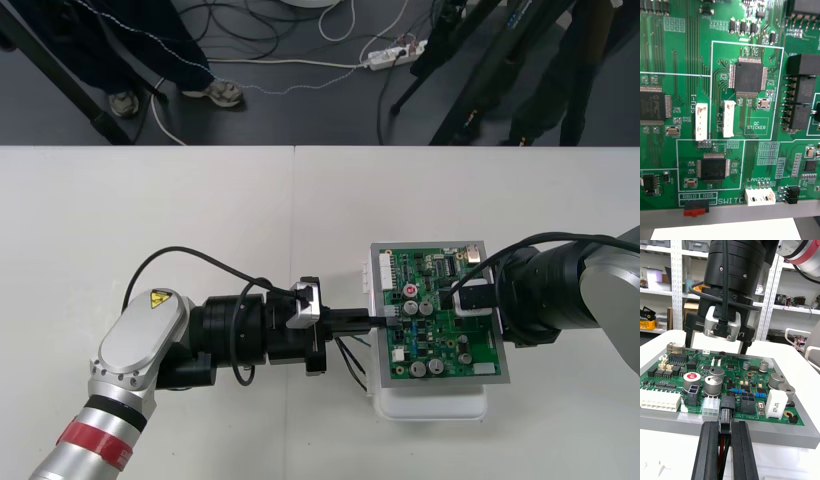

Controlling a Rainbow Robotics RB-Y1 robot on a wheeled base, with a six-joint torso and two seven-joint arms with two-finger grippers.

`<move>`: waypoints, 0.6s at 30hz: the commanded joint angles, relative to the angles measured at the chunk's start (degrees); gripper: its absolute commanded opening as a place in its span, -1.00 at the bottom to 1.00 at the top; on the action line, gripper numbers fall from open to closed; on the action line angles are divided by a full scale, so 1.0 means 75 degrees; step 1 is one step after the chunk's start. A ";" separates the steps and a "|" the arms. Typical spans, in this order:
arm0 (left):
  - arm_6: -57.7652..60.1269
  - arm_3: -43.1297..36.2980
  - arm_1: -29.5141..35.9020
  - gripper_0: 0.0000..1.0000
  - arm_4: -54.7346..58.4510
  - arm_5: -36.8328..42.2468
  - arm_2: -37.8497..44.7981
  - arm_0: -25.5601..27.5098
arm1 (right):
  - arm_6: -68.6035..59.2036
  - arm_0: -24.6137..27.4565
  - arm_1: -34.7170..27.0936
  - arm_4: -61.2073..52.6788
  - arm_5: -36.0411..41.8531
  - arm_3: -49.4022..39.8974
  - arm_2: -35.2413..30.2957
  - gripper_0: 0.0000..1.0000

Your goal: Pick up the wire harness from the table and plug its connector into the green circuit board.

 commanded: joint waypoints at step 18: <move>0.0072 -0.0393 -0.0228 -1.00 0.0343 0.0257 -0.0568 -0.0121 | -0.0738 0.0024 0.0127 -0.0331 -0.0025 -0.0270 0.0097 1.00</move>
